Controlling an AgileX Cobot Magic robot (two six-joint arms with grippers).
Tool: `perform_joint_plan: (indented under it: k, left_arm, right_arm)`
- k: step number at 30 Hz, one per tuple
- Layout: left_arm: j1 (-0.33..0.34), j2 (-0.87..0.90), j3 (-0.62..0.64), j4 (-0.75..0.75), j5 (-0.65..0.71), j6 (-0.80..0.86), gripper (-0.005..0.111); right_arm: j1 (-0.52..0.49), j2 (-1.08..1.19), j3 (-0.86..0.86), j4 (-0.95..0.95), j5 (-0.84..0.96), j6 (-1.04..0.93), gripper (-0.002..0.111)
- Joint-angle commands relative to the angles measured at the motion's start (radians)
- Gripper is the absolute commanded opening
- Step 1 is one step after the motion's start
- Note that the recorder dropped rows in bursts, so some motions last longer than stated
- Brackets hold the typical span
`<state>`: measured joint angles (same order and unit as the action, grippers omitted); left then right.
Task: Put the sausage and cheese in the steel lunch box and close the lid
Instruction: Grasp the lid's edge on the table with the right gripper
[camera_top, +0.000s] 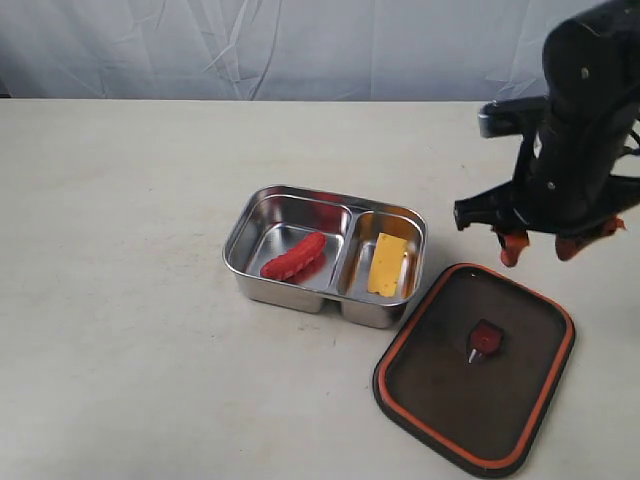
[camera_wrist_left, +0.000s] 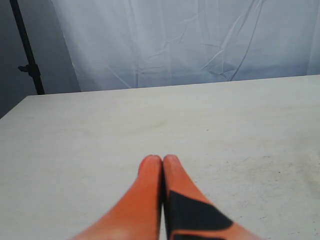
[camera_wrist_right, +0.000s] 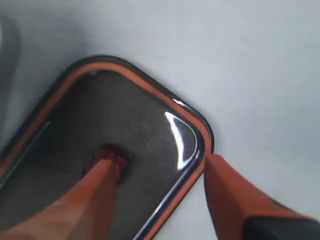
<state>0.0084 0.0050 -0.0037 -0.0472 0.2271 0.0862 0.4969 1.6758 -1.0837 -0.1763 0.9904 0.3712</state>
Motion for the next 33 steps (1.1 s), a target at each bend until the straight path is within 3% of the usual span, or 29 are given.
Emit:
perform_joint_plan:
  k: [1, 14, 25, 27, 32, 33]
  left_arm:
    - [-0.001, -0.005, 0.004, 0.001, -0.010, 0.001, 0.000]
    - [-0.001, -0.005, 0.004, 0.001, -0.010, 0.001, 0.000]
    - [-0.001, -0.005, 0.004, 0.001, -0.010, 0.001, 0.000]
    - [-0.001, -0.005, 0.004, 0.001, -0.010, 0.001, 0.000]
    - [-0.001, -0.005, 0.004, 0.001, -0.010, 0.001, 0.000]
    - [-0.001, -0.005, 0.004, 0.001, -0.010, 0.001, 0.000]
  right_arm:
    - [-0.031, -0.026, 0.145, 0.067, -0.094, 0.025, 0.053]
    - [-0.031, -0.025, 0.399, 0.098, -0.286, 0.104, 0.053]
    - [-0.031, -0.025, 0.467, 0.100, -0.377, 0.118, 0.052]
    - [-0.031, -0.025, 0.467, 0.100, -0.373, 0.118, 0.045]
    - [-0.031, -0.025, 0.467, 0.100, -0.365, 0.131, 0.003]
    - [-0.031, -0.025, 0.467, 0.100, -0.362, 0.131, 0.000]
